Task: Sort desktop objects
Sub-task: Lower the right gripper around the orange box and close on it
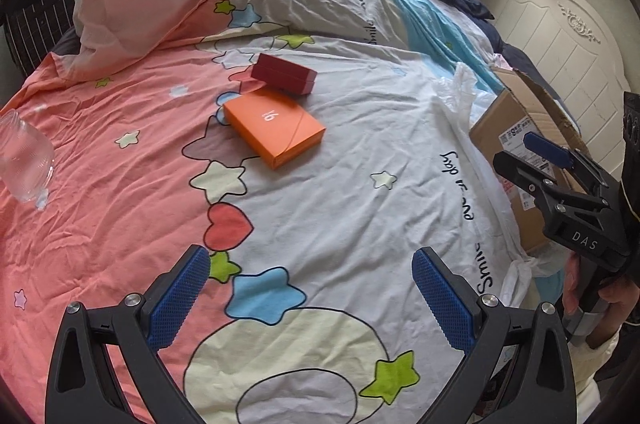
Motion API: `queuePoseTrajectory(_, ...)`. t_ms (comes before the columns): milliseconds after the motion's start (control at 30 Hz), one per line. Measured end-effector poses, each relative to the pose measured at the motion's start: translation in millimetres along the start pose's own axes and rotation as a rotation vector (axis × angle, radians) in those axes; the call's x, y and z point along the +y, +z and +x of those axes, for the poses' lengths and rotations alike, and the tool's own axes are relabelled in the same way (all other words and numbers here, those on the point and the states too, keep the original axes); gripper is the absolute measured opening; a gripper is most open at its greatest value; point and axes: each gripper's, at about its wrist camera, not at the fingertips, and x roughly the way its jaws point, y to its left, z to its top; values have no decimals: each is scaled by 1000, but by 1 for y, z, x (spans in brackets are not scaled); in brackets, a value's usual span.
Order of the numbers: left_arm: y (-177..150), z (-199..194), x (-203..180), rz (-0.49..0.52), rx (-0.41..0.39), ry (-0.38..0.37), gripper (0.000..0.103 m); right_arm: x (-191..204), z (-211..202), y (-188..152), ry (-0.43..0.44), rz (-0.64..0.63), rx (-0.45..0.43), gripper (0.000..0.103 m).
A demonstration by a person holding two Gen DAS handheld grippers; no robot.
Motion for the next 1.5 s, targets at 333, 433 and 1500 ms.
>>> queuePoseTrajectory(333, 6, 10, 31, -38, 14, 12, 103, 24, 39, 9, 30, -41, 30, 79)
queuePoseTrajectory(433, 10, 15, 35, -36, 21, 22, 103, 30, 51, 11, 32, -53, 39, 79)
queuePoseTrajectory(1500, 37, 73, 74, 17, 48, -72, 103, 80, 145, 23, 111, -182, 153, 79)
